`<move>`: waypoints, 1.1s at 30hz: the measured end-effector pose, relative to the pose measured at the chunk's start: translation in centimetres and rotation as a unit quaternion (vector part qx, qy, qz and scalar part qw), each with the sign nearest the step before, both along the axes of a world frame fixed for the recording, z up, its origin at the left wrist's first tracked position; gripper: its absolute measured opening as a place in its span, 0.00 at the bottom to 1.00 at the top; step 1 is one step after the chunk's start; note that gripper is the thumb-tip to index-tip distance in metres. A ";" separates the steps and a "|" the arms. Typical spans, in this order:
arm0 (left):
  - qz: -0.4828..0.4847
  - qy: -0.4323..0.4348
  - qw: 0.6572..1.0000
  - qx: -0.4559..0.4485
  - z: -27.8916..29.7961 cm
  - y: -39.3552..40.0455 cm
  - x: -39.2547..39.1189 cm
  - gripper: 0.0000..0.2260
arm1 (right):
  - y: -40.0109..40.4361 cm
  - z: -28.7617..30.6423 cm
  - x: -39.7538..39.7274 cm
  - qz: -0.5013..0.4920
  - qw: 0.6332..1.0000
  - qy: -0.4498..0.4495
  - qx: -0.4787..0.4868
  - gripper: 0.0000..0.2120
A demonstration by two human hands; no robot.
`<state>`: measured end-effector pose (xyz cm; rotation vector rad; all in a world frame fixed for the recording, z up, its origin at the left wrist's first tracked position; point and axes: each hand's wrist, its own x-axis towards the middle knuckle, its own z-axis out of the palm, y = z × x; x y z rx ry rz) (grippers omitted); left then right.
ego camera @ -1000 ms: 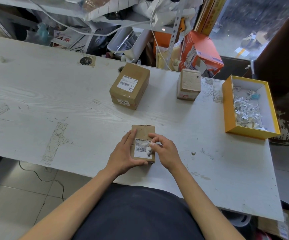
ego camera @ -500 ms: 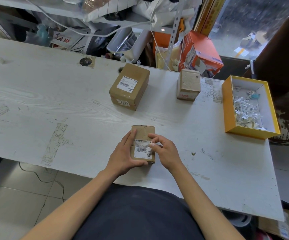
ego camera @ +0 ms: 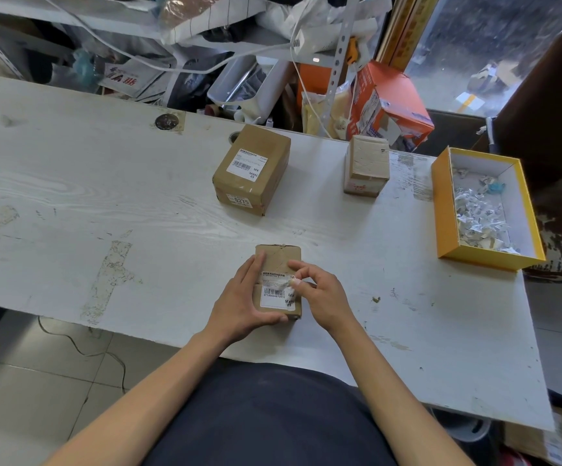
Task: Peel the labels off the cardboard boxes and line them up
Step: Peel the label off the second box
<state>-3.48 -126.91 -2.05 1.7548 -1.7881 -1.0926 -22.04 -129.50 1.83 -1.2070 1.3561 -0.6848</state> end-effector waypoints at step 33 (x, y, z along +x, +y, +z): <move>0.003 0.003 1.000 0.005 -0.3 0.0 0.1 0.56 | 0.0 0.2 0.0 0.000 1.000 -0.001 0.003 0.07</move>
